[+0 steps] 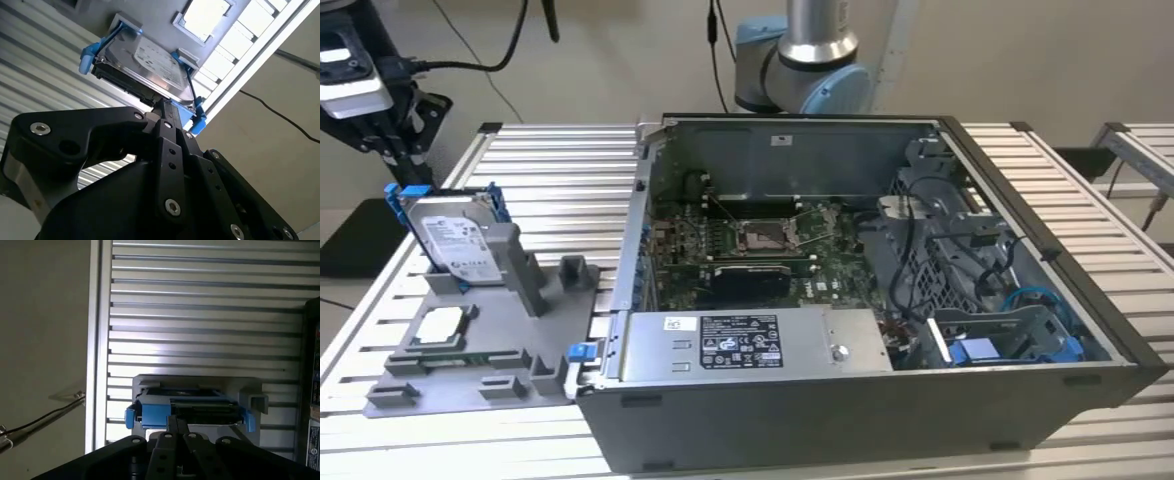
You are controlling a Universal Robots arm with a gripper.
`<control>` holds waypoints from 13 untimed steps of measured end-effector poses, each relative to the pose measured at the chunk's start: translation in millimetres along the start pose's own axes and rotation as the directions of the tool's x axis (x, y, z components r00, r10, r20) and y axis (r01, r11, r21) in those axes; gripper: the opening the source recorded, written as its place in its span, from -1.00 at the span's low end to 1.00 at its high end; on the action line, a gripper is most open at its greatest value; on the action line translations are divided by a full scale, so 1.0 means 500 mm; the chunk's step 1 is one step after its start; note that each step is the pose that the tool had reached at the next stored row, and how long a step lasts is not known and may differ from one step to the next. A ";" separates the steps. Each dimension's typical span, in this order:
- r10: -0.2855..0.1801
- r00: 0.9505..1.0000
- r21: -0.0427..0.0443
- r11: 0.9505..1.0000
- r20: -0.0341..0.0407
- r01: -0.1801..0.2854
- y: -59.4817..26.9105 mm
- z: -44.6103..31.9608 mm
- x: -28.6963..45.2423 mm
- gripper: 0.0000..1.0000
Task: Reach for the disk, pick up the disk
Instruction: 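Reach for the disk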
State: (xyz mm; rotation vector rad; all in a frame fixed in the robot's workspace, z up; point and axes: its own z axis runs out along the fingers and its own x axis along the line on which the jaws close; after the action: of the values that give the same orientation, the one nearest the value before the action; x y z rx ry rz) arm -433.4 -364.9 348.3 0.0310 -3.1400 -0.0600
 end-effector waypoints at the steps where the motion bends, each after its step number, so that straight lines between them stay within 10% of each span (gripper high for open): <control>1: 0.000 1.000 0.000 1.000 0.000 0.000 0.000 0.000 0.003 -1.00; 13: 0.000 1.000 0.000 1.000 0.000 0.000 -0.002 0.000 0.018 -1.00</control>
State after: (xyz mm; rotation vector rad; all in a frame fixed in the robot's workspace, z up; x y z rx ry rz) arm -442.6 -366.0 348.1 0.0311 -3.1398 -0.0593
